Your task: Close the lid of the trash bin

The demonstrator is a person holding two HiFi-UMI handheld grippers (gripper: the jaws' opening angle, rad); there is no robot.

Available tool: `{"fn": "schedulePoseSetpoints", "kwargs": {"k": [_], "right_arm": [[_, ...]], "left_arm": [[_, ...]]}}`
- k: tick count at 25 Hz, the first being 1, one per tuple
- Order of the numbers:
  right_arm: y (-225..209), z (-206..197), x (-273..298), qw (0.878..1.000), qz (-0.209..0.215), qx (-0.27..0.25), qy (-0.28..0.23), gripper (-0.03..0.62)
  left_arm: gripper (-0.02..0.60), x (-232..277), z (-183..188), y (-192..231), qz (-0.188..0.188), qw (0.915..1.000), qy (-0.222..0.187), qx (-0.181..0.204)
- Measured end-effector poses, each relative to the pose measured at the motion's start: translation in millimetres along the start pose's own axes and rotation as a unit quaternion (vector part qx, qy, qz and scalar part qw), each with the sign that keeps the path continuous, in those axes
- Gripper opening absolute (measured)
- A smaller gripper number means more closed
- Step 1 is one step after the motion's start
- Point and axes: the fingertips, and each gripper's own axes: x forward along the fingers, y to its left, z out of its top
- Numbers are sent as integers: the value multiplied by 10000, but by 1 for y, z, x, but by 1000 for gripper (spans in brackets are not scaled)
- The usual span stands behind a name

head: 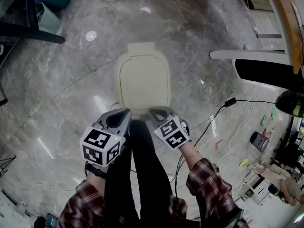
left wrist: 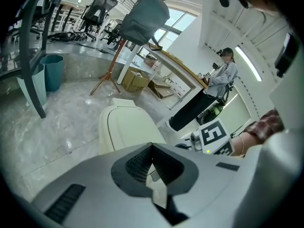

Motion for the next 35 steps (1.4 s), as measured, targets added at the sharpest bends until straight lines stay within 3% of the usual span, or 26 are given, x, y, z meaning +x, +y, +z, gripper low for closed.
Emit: {"fn": "schedulePoseSetpoints", "kwargs": {"k": [10,17,26,35], "right_arm": [[-2,-2,1,9995,-40,299,66,21],[10,21,-26,9974,64,686,-200,21],[17,141,-145,9912,-164,544,-1192,14],[44,298,-327,9598,-462,87,-2766,14]], "left_arm": [[10,-7,3,3,53,10000,-58,3],[11,-32,34,-9,87,9996,-208,183],[10,-107,140,-64,84,9939,-960,533],[10,-232,271,-151,150,9696,-2126,1202]]}}
